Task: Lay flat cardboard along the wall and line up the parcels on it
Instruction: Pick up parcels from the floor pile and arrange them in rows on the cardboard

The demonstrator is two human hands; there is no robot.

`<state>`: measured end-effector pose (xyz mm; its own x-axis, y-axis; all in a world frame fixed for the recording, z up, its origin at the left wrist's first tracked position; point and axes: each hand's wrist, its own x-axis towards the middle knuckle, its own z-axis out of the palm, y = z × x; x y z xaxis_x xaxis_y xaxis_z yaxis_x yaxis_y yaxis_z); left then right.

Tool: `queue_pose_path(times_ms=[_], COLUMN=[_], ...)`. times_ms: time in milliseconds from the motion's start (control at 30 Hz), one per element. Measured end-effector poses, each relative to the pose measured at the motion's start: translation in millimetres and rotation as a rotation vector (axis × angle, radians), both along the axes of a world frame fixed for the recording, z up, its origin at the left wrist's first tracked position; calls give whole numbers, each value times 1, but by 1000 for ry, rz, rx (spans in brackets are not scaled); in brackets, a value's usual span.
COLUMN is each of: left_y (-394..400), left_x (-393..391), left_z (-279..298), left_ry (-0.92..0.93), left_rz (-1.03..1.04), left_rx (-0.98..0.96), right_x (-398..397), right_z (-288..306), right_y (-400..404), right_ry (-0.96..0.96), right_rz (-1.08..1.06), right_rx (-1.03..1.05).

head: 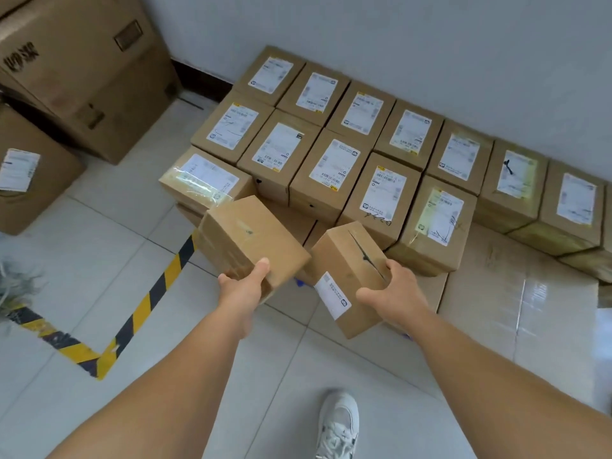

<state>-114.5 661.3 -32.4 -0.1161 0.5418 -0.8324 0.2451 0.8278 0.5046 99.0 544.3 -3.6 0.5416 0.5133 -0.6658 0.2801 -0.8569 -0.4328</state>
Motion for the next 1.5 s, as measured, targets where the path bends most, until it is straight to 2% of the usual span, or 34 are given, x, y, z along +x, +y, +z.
queue_pose_path(times_ms=[100,333,433,633,767,833,1033,1200,1500], left_y=[8,26,31,38,35,35,48,54,54], left_x=[18,43,52,67,79,82,84,83,78], left_z=[-14,-31,-38,-53,-54,-53,-48,-42,-34], left_ry=[-69,-114,-122,-37,-33,-67,-102,-132,-126], left_rz=[25,117,132,74,44,44,52,7,-67], left_rx=[1,31,39,-34,-92,-81,-46,-77,-118], right_x=[22,52,59,57,38,28,25,12,9], right_z=[-20,-46,-54,-71,-79,-83,-87,-87,-85], right_y=[11,30,38,51,49,48,64,74,76], right_ry=[27,214,227,52,115,151,91,155,158], right_rz=[39,51,31,-244,-566,-632,-477,-590,-607], right_rx=[-9,45,67,59,-14,-36,10,125,133])
